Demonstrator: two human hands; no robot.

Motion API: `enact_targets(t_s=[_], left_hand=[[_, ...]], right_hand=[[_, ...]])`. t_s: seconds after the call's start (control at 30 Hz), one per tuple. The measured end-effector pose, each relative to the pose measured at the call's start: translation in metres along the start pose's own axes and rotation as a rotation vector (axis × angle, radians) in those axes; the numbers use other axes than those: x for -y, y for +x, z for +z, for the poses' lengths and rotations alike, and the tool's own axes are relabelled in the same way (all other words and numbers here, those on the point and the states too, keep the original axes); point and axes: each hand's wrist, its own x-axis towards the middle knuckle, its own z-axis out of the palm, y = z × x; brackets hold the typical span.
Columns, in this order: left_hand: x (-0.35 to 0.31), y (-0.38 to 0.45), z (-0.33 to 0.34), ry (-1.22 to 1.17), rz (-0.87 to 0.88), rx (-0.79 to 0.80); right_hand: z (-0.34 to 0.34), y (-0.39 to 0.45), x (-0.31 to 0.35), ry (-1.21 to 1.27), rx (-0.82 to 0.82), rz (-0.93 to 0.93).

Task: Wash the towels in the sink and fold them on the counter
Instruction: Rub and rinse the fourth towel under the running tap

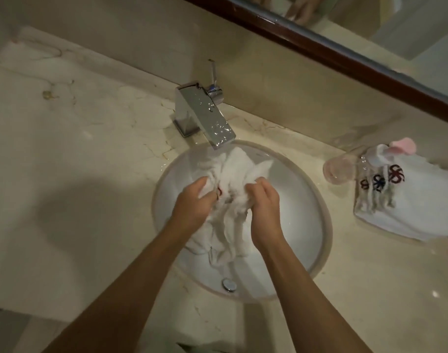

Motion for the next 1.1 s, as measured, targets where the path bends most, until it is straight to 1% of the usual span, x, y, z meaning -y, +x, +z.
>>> enact_targets(t_s=[0.07,0.13,0.17,0.2,0.23,0.27,0.33,0.37,0.43,0.53,0.57,0.6,0.63,0.7,0.73,0.77,0.83,0.9,0.97,1.0,1.1], left_hand=[[0.006,-0.001,-0.013,-0.161,-0.045,0.063],[0.017,-0.001,-0.022,-0.388,-0.125,0.080],[0.022,-0.001,-0.024,-0.460,-0.153,0.102],[0.026,0.000,-0.024,-0.465,-0.168,0.136],[0.029,0.000,-0.025,-0.430,-0.191,0.160],[0.031,0.000,-0.025,-0.416,-0.243,0.176],[0.036,0.002,-0.026,-0.457,-0.400,0.249],[0.042,0.004,-0.026,-0.470,-0.468,0.272],[0.047,0.007,-0.026,-0.426,-0.526,0.274],[0.053,0.007,-0.018,-0.199,-0.459,0.164],[0.056,0.006,-0.016,-0.222,-0.453,0.142],[0.056,0.006,-0.014,-0.328,-0.483,0.152],[0.059,0.008,-0.013,-0.494,-0.542,0.191],[0.060,0.012,-0.011,-0.746,-0.653,0.334],[0.057,0.014,-0.010,-0.803,-0.647,0.374],[0.054,0.016,-0.007,-0.810,-0.602,0.390],[0.047,0.021,-0.001,-0.733,-0.471,0.376],[0.038,0.024,-0.001,-0.617,-0.346,0.278],[0.028,0.025,-0.009,-0.456,-0.227,0.184],[0.026,0.024,-0.014,-0.349,-0.178,0.137],[0.025,0.018,-0.032,-0.040,-0.053,-0.027]], right_hand=[[-0.020,0.004,-0.002,0.127,0.069,0.077],[-0.040,0.010,-0.003,0.390,0.204,0.265],[-0.048,0.011,-0.003,0.470,0.289,0.377],[-0.054,0.011,-0.003,0.480,0.347,0.464],[-0.056,0.011,-0.004,0.403,0.371,0.495],[-0.058,0.011,-0.006,0.268,0.381,0.480],[-0.055,0.014,-0.005,0.004,0.301,0.350],[-0.054,0.014,-0.002,-0.057,0.266,0.278],[-0.055,0.017,0.006,-0.060,0.248,0.188],[-0.056,0.012,0.027,0.038,0.311,0.144],[-0.056,0.009,0.033,0.058,0.336,0.147],[-0.056,0.007,0.040,0.058,0.356,0.131],[-0.057,0.005,0.046,0.044,0.373,0.100],[-0.059,0.004,0.056,-0.005,0.378,0.047],[-0.059,0.004,0.060,-0.023,0.384,0.041],[-0.061,0.004,0.064,-0.044,0.400,0.037],[-0.065,0.006,0.071,-0.144,0.439,-0.014],[-0.071,0.009,0.077,-0.275,0.480,-0.109],[-0.078,0.014,0.081,-0.396,0.466,-0.191],[-0.083,0.018,0.079,-0.512,0.433,-0.242],[-0.101,0.033,0.067,-1.060,0.250,-0.407]])
